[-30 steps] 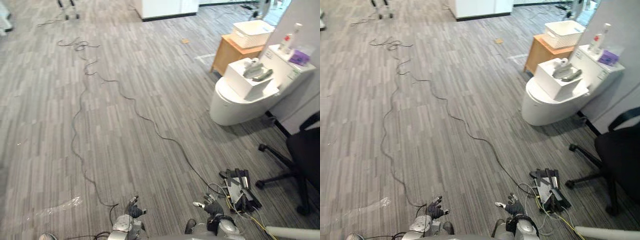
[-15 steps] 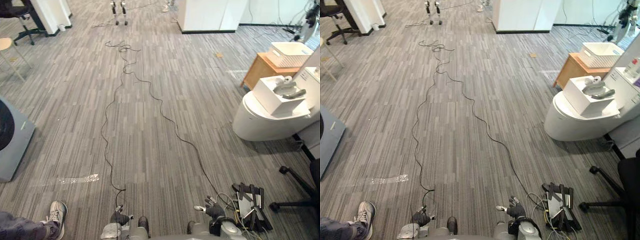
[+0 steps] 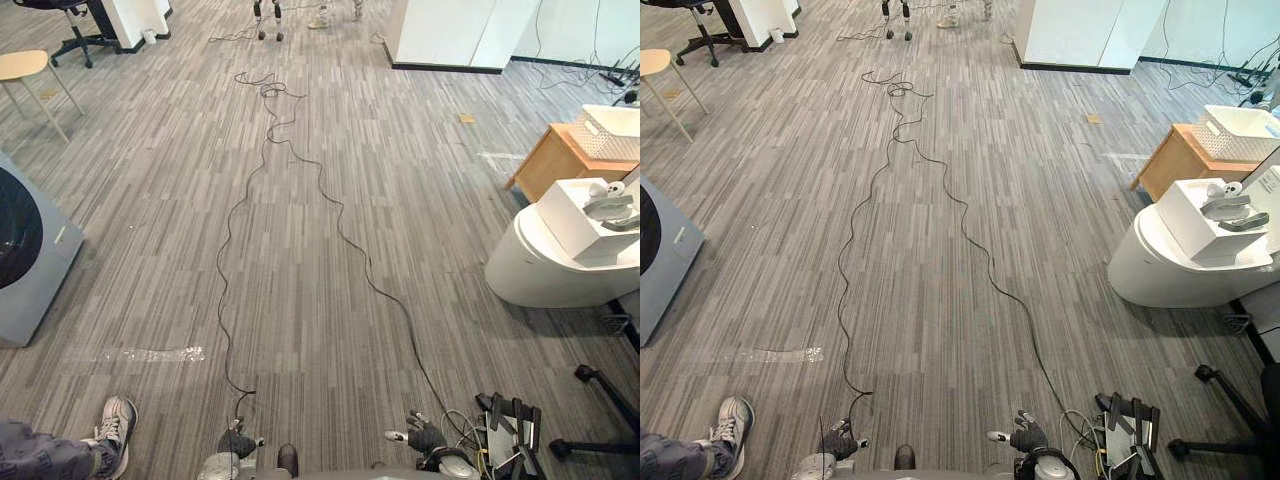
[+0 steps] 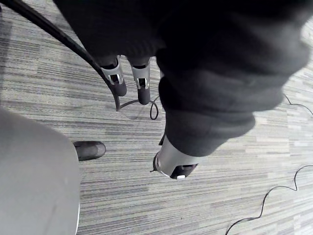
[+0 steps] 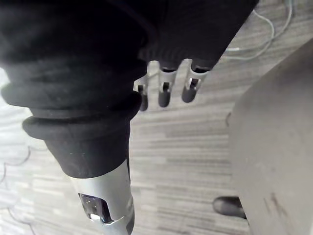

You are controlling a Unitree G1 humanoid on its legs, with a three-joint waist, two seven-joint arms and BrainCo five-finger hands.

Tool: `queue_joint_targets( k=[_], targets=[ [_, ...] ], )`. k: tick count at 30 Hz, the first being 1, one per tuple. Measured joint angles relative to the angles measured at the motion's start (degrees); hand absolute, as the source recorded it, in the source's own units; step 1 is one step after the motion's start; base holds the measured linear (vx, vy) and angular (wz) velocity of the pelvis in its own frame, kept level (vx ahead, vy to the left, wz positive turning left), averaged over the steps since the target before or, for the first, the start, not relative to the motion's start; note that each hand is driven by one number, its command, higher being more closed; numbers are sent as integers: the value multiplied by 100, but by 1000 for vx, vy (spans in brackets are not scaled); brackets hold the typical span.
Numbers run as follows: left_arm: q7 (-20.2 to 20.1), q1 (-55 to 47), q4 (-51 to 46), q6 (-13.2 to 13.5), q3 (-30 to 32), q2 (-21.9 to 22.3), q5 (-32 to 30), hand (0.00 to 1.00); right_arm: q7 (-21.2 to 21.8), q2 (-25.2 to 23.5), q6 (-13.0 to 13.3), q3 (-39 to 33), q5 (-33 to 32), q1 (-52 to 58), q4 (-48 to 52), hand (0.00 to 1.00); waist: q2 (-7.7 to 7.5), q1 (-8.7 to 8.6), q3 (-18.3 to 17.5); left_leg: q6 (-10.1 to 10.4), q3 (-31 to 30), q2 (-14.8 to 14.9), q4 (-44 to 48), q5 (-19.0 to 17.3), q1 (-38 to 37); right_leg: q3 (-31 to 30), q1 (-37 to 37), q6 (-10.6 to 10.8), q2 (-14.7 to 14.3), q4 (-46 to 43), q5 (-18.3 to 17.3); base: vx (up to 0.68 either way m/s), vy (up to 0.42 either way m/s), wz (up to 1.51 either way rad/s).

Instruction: Organize washtable

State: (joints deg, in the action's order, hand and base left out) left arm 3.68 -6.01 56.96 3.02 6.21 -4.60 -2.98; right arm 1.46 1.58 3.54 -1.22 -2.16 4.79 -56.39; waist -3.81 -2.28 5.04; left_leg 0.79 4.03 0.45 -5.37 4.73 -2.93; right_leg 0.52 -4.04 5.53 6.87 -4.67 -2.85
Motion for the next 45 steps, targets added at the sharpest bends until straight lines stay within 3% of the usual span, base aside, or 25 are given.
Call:
queue_joint_targets(
  k=[2, 3, 4, 10, 16, 20, 22, 24, 26, 27, 28, 29, 30, 32, 34, 35, 37, 38, 40, 41, 42, 43, 44, 45],
  targets=[
    [-2, -3, 4, -1, -71, -9, -1, 0, 0, 9, 0, -2, 2, -4, -33, 0, 21, 0, -12, 0, 21, 46, 0, 0, -18, -29, 2, -75, -24, 0, 75, 14, -1, -5],
    [-6, 41, 159, 2, -213, -17, 3, 0, 1, 72, 5, 34, 0, -52, -85, 0, 116, -85, -32, -51, 89, -129, -56, -34, 66, -167, 142, -52, -8, 57, -261, -59, -12, 2],
    [-6, 31, 159, 2, -214, -8, 3, 0, 1, 83, 7, 25, 1, -49, -66, 0, 138, -114, -36, -52, 76, -135, -57, -35, 66, -134, 135, -13, -13, 53, -297, -101, -16, 9],
    [-11, 19, 109, 4, -214, 6, 7, 0, 1, 102, 6, -1, -3, -48, -56, 0, 150, -136, -44, -54, 126, -136, -56, -37, 248, -170, 175, -16, -39, 266, -313, -52, 0, 5],
    [0, 5, 35, 12, -213, -5, 130, 0, 0, 84, 4, 3, -14, -27, -96, 0, 74, 1, -42, -55, 392, -159, -51, -38, 216, -135, 102, 0, 82, 327, -285, 71, 14, 0],
    [11, -24, -77, 31, -210, -25, 310, 0, -6, 62, -3, 6, -56, -86, -136, 0, 20, 53, 13, -113, 474, -178, -6, -75, 208, -37, 16, 110, 140, 460, -87, 162, -9, -7],
    [14, -17, -86, 66, -211, -35, 388, 0, -8, 69, -6, 1, -53, -133, -133, 0, 35, 112, 69, -145, 603, -167, -4, -149, 148, -45, 26, 134, 143, 467, -73, 129, -16, -34],
    [13, -2, -107, 68, -211, -37, 460, 0, -10, 68, -18, -4, -50, -154, -134, 0, 50, 156, 132, -138, 713, -155, 248, -458, 152, -26, 31, 193, 203, 349, -113, 87, 18, -29],
    [13, 4, -141, 76, -298, 27, 467, 0, -12, 171, -28, -12, -10, -204, -120, 0, 220, 149, 254, -237, 716, -92, 766, -983, 231, 155, 429, 581, 244, -837, -406, 58, 30, -17],
    [13, 4, -141, 78, -359, 44, 469, 0, -8, 226, -32, -19, -7, -200, -107, 0, 250, 147, 284, -272, 713, -72, 831, -1038, 218, 197, 635, 615, 249, -1317, -429, 120, 89, 1],
    [14, 22, -141, 80, -477, 21, 468, 0, -11, 234, -33, -117, -7, -208, -22, 0, 327, 142, 298, -343, 673, -109, 878, -1116, 134, 307, 1076, 605, 359, -2389, -421, 133, 97, 22],
    [14, 53, -142, 95, -572, -15, 470, 0, -8, 210, -25, -125, -4, -222, 65, 0, 221, 123, 379, -490, 543, -232, 913, -1187, -91, 373, 1524, 513, 520, -3469, -400, 168, 93, 34],
    [21, 52, -138, 93, -578, -35, 469, 0, -6, 224, -21, -119, -3, -222, 79, 0, 241, 95, 418, -522, 510, -244, 971, -1248, -139, 376, 1640, 447, 537, -3767, -560, 207, 35, 43],
    [31, 89, -136, 93, -571, -67, 468, 0, -3, 234, -9, -77, -5, -242, 111, 0, 226, 73, 435, -551, 327, -115, 1089, -1451, -289, 704, 2005, 109, 362, -3763, -1085, 335, 31, 40],
    [29, 100, -118, 91, -574, -49, 467, 0, -3, 250, -5, -76, -13, -315, 109, 0, 294, 40, 483, -485, 252, 28, 1054, -1503, -398, 981, 2281, 36, 148, -3284, -1099, 312, -3, 23],
    [28, 105, -101, 84, -586, -23, 465, 0, -6, 253, 16, -81, -66, -359, 145, 0, 353, -39, 532, -404, 174, 158, 964, -1572, -531, 1135, 2462, -54, -86, -2486, -922, 364, -36, 27],
    [17, 120, -96, 83, -587, -16, 461, 0, -9, 234, 10, -80, -76, -372, 152, 0, 315, -54, 558, -265, 74, 175, 907, -1663, -683, 1177, 2509, -121, -242, -1529, -490, 478, -101, 36],
    [16, 134, -82, 83, -587, -11, 455, 0, -11, 220, 2, -81, -77, -376, 153, 0, 279, -46, 581, -97, 13, 161, 905, -1766, -830, 1077, 2492, -213, -302, -1068, -202, 586, -188, 64],
    [15, 105, -71, 87, -580, -12, 450, 0, -7, 219, 4, -110, -81, -362, 171, 0, 260, -107, 574, 113, -241, 177, 1070, -2021, -995, 979, 2402, -473, -312, -1066, 35, 517, -206, 94],
    [15, 120, -68, 91, -558, -10, 447, 0, 1, 228, 7, -144, -68, -383, 188, 0, 309, -164, 544, 299, -353, 329, 1512, -2240, -957, 1041, 2345, -696, -353, -1347, 305, 539, -252, 89],
    [15, 109, -72, 93, -488, 77, 447, 0, -3, 248, -6, -215, -45, -401, 196, 0, 469, -99, 569, 401, -335, 556, 2473, -2279, -626, 1184, 2165, -801, -487, -1415, 93, 538, -259, 67],
    [11, 110, -96, 89, -398, 109, 466, 0, -4, 256, -14, -211, -47, -398, 223, 0, 516, -80, 595, 503, -269, 660, 3143, -2219, -388, 1228, 2026, -834, -556, -1394, 5, 560, -283, 23],
    [14, 58, -196, 87, -177, 222, 452, 0, -12, 294, -53, -205, -49, -351, 333, 0, 632, -24, 628, 845, -158, 954, 4668, -1933, 194, 1249, 1700, -975, -755, -1291, -147, 454, -221, -3],
    [12, 44, -272, 88, -84, 272, 450, 0, -17, 301, -76, -200, -49, -319, 380, 0, 660, 33, 640, 873, -100, 1117, 5310, -1929, 467, 1228, 1528, -1028, -887, -1212, -212, 578, -246, -22]
  ],
)
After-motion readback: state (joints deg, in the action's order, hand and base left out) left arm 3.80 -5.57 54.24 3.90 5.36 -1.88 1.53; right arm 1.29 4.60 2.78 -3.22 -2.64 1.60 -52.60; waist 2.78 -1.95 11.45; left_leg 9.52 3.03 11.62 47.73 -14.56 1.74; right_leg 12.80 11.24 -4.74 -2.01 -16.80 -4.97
